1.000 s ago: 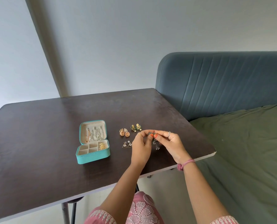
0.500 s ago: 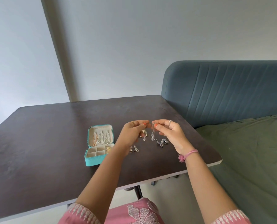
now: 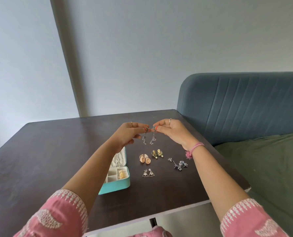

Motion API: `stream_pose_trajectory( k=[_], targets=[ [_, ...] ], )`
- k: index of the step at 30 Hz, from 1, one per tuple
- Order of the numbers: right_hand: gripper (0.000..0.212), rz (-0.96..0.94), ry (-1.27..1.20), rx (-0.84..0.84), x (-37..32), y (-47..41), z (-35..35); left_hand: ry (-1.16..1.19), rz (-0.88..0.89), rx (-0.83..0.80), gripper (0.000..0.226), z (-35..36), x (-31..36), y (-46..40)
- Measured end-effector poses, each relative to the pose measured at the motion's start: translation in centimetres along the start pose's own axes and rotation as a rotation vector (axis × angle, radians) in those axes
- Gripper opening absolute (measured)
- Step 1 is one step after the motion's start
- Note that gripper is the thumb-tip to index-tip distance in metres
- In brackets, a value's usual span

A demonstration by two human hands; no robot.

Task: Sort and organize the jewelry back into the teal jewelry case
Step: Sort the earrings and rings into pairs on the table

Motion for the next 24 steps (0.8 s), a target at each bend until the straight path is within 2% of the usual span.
stream_pose_trajectory(
  k=[10,16,24],
  targets=[
    [0.013,0.075,0.209,-0.074,0.7,-4.1,2.8,-0.311,-0.029,-0.05,0.014,-1.6,-3.3,-3.8],
    [0.007,0.059,0.345,-0.097,1.7,-5.6,4.5,-0.499,-0.057,-0.136,0.01,-1.3,-4.9,-5.4],
    [0.011,0.069,0.459,-0.119,3.2,-6.9,5.7,-0.582,-0.167,-0.218,0.011,-1.3,-7.1,-6.4]
  ],
)
Point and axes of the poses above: each hand's wrist, its own y-axis away from the middle knuckle, its own z-axis out of the palm, x = y × z, the point moved 6 cm from there along -y, towards the middle knuckle, and after that the axes turned 11 degrees about z, right-handed, at the moved point
